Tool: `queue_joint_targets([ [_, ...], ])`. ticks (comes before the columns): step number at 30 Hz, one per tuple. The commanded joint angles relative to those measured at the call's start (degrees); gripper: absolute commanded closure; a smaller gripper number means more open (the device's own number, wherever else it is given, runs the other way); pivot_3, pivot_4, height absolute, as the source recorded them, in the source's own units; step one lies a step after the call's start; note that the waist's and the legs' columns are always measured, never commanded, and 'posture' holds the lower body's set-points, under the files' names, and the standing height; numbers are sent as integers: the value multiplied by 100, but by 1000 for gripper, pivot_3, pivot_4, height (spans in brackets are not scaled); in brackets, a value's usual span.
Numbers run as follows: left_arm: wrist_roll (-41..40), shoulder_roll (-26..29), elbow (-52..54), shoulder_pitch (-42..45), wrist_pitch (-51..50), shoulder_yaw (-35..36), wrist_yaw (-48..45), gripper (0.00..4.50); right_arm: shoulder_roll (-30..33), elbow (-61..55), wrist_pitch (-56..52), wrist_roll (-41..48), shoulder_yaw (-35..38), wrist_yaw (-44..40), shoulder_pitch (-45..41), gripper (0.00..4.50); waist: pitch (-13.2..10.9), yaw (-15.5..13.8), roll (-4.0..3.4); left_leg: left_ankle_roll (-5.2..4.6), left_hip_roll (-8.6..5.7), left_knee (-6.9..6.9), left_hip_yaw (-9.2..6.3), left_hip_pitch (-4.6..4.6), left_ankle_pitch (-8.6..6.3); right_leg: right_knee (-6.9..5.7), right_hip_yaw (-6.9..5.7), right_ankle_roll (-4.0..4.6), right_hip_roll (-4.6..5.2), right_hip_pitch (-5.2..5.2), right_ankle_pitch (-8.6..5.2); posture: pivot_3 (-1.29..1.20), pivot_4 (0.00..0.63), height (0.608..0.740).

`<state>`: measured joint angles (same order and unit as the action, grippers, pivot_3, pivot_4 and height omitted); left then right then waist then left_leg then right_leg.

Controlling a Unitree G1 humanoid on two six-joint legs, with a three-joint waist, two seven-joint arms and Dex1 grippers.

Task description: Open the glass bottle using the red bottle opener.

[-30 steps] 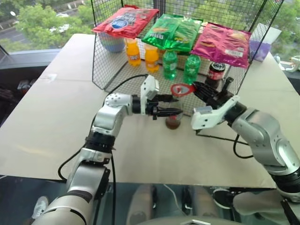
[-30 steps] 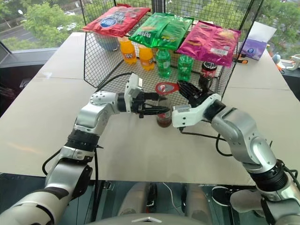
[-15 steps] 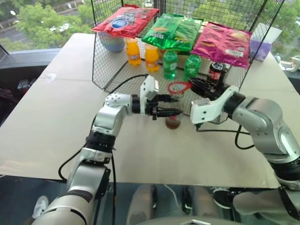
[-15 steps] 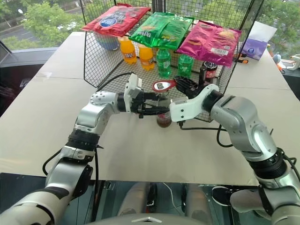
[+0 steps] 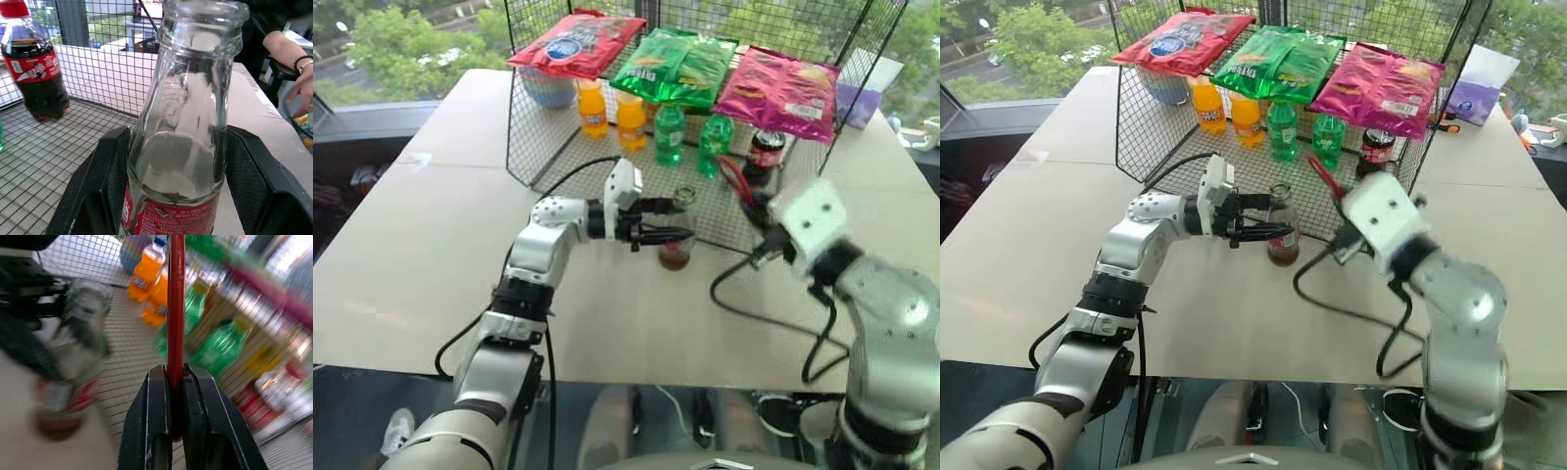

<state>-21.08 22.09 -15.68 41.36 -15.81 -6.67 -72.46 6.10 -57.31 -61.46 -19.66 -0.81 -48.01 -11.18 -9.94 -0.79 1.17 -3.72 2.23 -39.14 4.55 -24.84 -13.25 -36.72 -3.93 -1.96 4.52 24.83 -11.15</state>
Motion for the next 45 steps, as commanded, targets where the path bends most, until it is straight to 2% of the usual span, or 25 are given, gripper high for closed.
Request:
queue_joint_targets([
  [1, -83, -24, 276, -7, 68, 77, 65, 2251, -424, -264, -647, 414, 206, 379, 650, 4500, -1, 6, -2, 1, -1, 0, 2, 1, 0, 0, 1, 0, 3, 0, 0, 0, 150, 740],
  [5, -96, -33, 345, -22, 54, 87, 136, 2251, -842, 132, -556, 944, 368, 741, 1412, 4500, -3, 9, -5, 19, -2, 2, 3, -1, -11, 2, 1, 0, 9, 5, 0, 0, 150, 740],
  [10, -108, -19, 505, -81, 4, 68, 212, 2251, -908, 772, -438, 1432, 720, 1099, 1558, 4500, -8, 9, -14, 21, -2, 5, 6, -1, -12, 3, 3, -1, 10, 8, 0, 0, 150, 740],
  [11, -112, -17, 531, -91, -9, 67, 225, 2251, -850, 885, -434, 1518, 780, 1145, 1550, 3635, -8, 7, -14, 21, -2, 5, 5, -1, -12, 4, 2, -1, 10, 8, 0, 0, 150, 740],
  [13, -114, -7, 571, -108, -28, 66, 250, 2251, -755, 1027, -484, 1710, 925, 1249, 1497, 2966, -11, 7, -18, 20, -2, 7, 4, -3, -12, 5, 1, -1, 10, 9, 0, 0, 150, 740],
  [19, -135, 23, 668, -133, -107, 82, 308, 2251, -190, 894, -503, 2168, 1141, 1394, 1414, 97, -14, 6, -23, 17, -3, 10, 4, -8, -10, 12, 1, -1, 9, 12, 0, 0, 150, 740],
  [24, -178, 39, 781, -159, -222, 96, 377, 2251, 446, 668, 0, 2375, 1045, 1437, 1525, 37, -15, 7, -25, 16, -4, 15, 4, -9, -10, 19, 1, -1, 9, 11, 0, 0, 150, 740],
  [28, -268, 28, 971, -136, -497, 117, 501, 2251, 655, 508, 195, 2663, 1071, 1515, 1526, 37, -15, 7, -24, 13, -4, 23, 3, -9, -8, 24, 0, -1, 7, 12, 0, 0, 150, 740],
  [32, -316, 57, 1082, -133, -631, 121, 556, 298, 859, 504, 410, 2834, 1035, 1636, 1512, 0, -16, 6, -23, 1, -4, 25, 3, -11, -2, 33, 0, -2, 7, 11, 0, 0, 150, 740],
  [33, -328, 73, 1100, -144, -645, 125, 557, 67, 911, 515, 467, 2862, 1028, 1665, 1498, 0, -16, 6, -23, 1, -4, 28, 4, -11, -2, 35, 0, -2, 8, 11, 0, 0, 150, 740],
  [42, -538, 313, 1252, -346, -668, 231, 416, 67, 1243, 475, 932, 3245, 998, 1782, 1397, 0, -16, 9, -23, 0, -5, 52, 6, -9, -1, 54, 1, -2, 6, 11, 0, 0, 150, 740],
  [45, -663, 520, 1439, -613, -608, 503, 487, 67, 1256, 408, 1431, 3363, 1044, 1763, 1586, 0, -16, 9, -23, 0, -5, 65, 7, -9, 0, 65, 0, -2, 4, 11, 0, 0, 150, 740],
])
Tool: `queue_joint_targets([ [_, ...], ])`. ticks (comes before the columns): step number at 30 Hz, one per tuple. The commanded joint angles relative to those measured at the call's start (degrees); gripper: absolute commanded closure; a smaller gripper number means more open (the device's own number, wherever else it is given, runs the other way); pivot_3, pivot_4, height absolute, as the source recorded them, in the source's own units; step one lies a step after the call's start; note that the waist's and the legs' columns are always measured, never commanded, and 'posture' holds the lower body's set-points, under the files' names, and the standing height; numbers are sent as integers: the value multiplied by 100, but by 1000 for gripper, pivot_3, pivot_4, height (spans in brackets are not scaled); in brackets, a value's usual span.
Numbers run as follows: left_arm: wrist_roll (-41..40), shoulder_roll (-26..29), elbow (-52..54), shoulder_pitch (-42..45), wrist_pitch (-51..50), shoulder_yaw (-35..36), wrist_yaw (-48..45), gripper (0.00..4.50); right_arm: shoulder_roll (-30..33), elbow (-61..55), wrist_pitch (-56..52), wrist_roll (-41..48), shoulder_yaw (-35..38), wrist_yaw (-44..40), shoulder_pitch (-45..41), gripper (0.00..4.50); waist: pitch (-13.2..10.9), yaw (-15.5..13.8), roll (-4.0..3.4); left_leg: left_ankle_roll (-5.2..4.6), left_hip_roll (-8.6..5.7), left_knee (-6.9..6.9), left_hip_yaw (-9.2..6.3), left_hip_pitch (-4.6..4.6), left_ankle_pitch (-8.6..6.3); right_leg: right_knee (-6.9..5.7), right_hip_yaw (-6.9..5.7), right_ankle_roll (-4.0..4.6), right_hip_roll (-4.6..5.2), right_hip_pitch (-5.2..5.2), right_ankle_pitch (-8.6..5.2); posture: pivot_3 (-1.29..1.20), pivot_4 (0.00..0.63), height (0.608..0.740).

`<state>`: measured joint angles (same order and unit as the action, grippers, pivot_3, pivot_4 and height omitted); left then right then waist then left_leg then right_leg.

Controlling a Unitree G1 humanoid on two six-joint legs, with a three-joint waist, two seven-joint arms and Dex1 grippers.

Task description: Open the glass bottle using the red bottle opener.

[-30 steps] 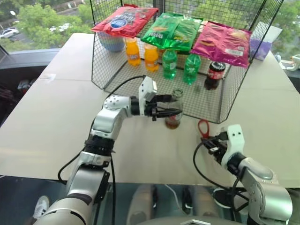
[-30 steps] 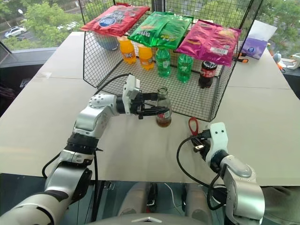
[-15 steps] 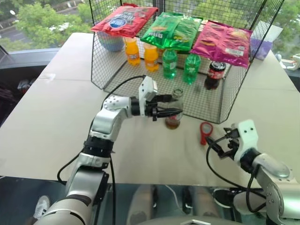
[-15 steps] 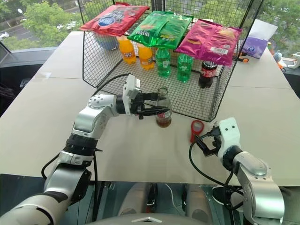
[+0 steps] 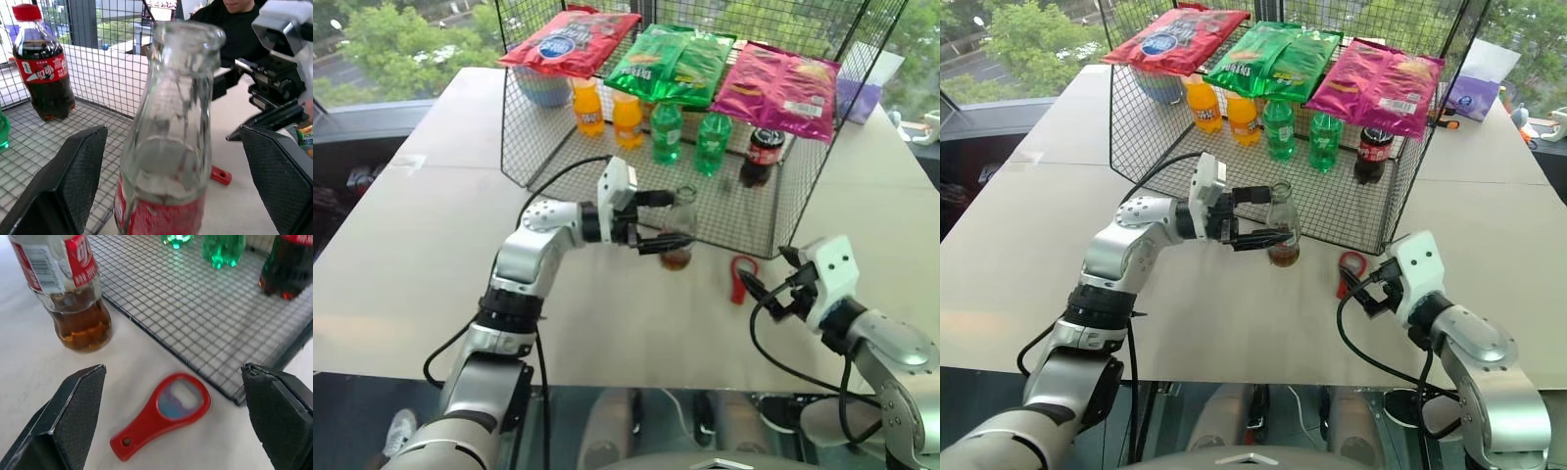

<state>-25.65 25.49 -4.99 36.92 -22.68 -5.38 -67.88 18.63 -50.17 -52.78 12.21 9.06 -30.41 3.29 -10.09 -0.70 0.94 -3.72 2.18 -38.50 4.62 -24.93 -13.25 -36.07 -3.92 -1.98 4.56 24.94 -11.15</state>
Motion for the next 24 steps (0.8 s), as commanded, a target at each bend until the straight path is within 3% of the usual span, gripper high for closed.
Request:
queue_joint_targets([
  [1, -241, 291, 449, -323, 69, 493, 55, 67, 13, -328, 712, 309, 143, -102, 244, 0, 0, 4, 0, 0, 0, 4, -1, 0, 0, 4, 0, 0, -1, 0, 0, 0, 150, 740],
  [8, -380, 719, 1163, -1905, 302, 1190, 304, 67, 377, -41, 1569, 568, 779, -395, 1059, 0, 0, -15, 0, 1, 1, 17, 11, 7, -1, 21, 7, 0, 1, -3, 0, 0, 150, 740],
  [14, -228, 274, 1778, -3196, 418, 1637, 1555, 67, 529, -39, 2580, 334, 1019, -458, 2021, 0, 3, -8, -4, 27, -1, 16, 6, 17, -16, 21, 3, -1, 44, -9, 0, 0, 150, 740],
  [19, -99, 110, 2274, -4203, 722, 1795, 2021, 67, 483, -78, 3266, 371, 1238, -620, 2915, 0, 3, -5, -4, 29, 3, 21, 4, 14, -17, 21, 1, 0, 42, -4, 0, 0, 150, 740],
  [24, -119, 142, 2466, -4681, 883, 1770, 2087, 67, 509, 184, 3697, 421, 1348, -686, 3258, 0, 6, -7, -8, 31, 6, 19, 3, 15, -18, 22, 2, 0, 67, -2, 0, 0, 150, 740],
])
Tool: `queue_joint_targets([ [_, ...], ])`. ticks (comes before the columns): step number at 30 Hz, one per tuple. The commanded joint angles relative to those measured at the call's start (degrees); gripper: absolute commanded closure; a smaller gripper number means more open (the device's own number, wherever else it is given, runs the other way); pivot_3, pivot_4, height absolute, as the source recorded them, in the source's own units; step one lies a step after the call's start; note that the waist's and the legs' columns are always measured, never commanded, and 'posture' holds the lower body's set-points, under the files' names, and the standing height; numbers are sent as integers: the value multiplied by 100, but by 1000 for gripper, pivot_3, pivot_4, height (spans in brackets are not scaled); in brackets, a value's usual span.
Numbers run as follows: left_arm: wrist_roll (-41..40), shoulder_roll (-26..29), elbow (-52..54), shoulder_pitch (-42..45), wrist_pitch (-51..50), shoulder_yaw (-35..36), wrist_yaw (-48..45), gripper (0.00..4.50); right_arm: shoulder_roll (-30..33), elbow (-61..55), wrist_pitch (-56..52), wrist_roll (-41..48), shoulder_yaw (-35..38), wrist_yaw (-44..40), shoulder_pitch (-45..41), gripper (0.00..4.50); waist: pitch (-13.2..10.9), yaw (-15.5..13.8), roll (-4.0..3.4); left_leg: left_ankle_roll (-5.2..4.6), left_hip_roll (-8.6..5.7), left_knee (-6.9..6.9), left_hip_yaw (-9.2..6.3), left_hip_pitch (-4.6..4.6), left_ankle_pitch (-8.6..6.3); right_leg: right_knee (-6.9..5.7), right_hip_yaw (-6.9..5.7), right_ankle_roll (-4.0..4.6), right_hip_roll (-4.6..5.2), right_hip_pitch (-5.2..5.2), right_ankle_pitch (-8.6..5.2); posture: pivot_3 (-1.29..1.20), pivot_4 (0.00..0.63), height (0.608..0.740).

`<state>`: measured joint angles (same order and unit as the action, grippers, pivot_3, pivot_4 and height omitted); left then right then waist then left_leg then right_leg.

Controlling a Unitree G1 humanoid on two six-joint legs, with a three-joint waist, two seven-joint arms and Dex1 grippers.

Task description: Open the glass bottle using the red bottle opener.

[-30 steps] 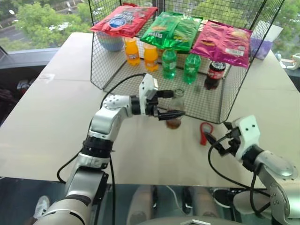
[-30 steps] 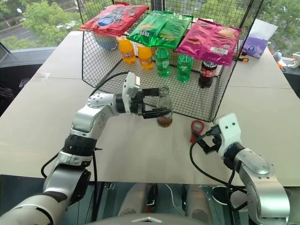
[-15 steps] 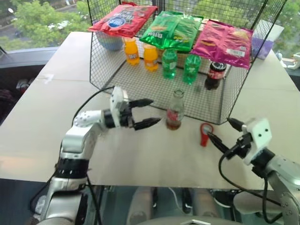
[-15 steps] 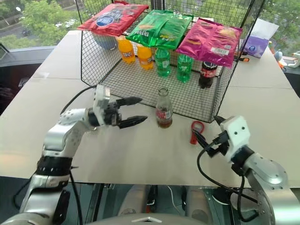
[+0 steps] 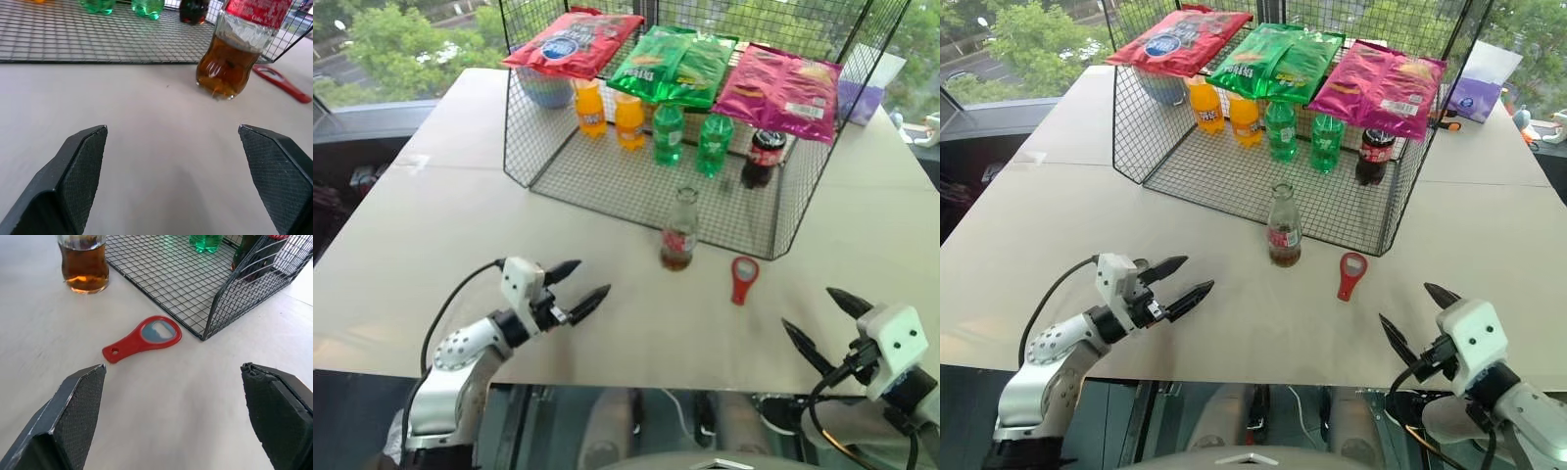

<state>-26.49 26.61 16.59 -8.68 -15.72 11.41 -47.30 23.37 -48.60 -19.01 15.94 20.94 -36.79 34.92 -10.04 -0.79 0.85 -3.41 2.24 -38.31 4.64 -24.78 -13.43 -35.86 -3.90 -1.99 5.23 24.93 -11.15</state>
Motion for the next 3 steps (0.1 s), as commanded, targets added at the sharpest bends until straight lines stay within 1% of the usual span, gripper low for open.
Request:
queue_joint_targets([
  [1, -54, 41, 333, -158, 171, 75, 40, 67, 46, 80, 376, 52, 164, -58, 113, 0, 0, 2, 0, 0, 0, 0, 1, 0, 0, 1, -3, 0, 7, 0, 0, 0, 150, 740],
  [3, -56, 70, 389, -197, 202, 37, 21, 67, 79, 195, 475, 27, 153, -70, 128, 0, 0, 3, 0, 0, 0, 0, 2, 0, -1, 2, -8, 0, 16, 1, 0, 0, 150, 740],
])
